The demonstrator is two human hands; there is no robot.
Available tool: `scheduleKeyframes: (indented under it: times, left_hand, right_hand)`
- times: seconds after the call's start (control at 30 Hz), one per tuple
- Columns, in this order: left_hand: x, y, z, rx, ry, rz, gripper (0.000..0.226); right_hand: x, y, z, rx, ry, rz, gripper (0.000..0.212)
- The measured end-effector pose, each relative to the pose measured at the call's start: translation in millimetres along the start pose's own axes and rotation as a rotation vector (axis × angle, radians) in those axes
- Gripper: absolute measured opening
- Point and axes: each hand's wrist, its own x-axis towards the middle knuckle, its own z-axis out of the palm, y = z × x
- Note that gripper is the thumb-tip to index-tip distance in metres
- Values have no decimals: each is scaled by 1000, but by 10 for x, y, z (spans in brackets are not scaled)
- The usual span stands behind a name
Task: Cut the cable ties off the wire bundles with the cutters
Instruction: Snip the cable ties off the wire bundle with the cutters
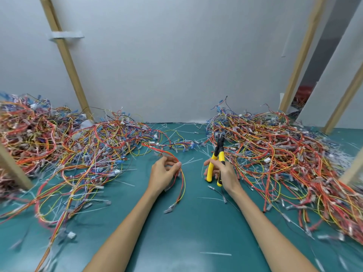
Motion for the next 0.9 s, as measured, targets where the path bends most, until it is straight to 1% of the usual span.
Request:
scheduleKeyframes:
  times: [0.1, 0.33, 0.43, 0.53, 0.63, 0.8, 0.9]
  left_hand:
    - [-8, 16, -11, 0, 31, -14, 11]
    - [-4, 27, -13, -81, 31, -67, 2]
    - [-3, 24, -32, -116, -11, -79, 3]
    - [-7, 45, -50, -189, -60, -90, 14]
    - [-13, 43, -64, -216, -71, -82, 19]
    - [-25, 14, -52, -150, -83, -52, 17]
    - [-18, -20, -53, -147, -82, -37, 13]
  right_hand:
    - [4, 1, -6, 11, -27, -1, 49]
    - [5, -26, -5, 85, -27, 24, 57]
    - [-11, -31, -6, 73, -18, 11, 56]
    - [-12, -24, 0, 48, 15, -22, 53]
    - [-26, -30, 3, 37, 27, -46, 51]
    - [-39, -37, -16, -18, 5, -53, 54]
    - [-40, -70, -57, -96, -51, -34, 56]
